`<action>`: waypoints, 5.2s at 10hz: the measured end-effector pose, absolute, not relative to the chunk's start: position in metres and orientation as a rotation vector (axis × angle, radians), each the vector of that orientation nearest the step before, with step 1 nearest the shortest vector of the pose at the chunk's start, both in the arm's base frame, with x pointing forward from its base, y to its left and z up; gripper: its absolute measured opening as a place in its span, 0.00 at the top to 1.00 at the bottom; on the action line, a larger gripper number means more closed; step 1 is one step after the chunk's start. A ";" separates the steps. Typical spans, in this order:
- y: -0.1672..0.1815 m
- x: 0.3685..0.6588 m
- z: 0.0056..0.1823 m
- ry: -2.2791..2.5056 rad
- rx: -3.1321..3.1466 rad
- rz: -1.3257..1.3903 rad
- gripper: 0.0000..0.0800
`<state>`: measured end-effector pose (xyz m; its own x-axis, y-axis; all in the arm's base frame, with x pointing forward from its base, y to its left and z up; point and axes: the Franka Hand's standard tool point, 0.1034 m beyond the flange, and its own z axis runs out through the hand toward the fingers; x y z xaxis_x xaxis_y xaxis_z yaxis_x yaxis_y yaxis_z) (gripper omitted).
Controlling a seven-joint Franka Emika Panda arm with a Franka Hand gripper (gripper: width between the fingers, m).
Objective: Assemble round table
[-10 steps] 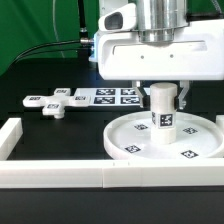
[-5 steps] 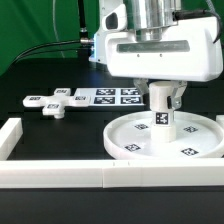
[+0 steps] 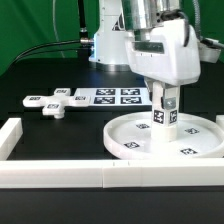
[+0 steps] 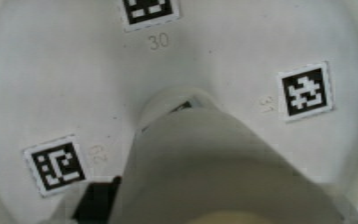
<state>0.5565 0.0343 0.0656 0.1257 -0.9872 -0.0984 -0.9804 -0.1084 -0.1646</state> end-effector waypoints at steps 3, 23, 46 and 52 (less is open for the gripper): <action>0.035 0.556 0.065 2.118 -2.033 -0.024 0.48; 0.049 0.520 0.070 0.455 -2.985 -0.039 0.19; -0.090 0.460 0.063 -1.510 -2.847 -0.188 0.19; -0.135 0.455 0.063 -1.362 -2.915 -0.130 0.19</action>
Offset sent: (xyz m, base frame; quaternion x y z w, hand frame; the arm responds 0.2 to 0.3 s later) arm 0.0000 0.0000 0.0000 0.0000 0.0000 0.0650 0.9979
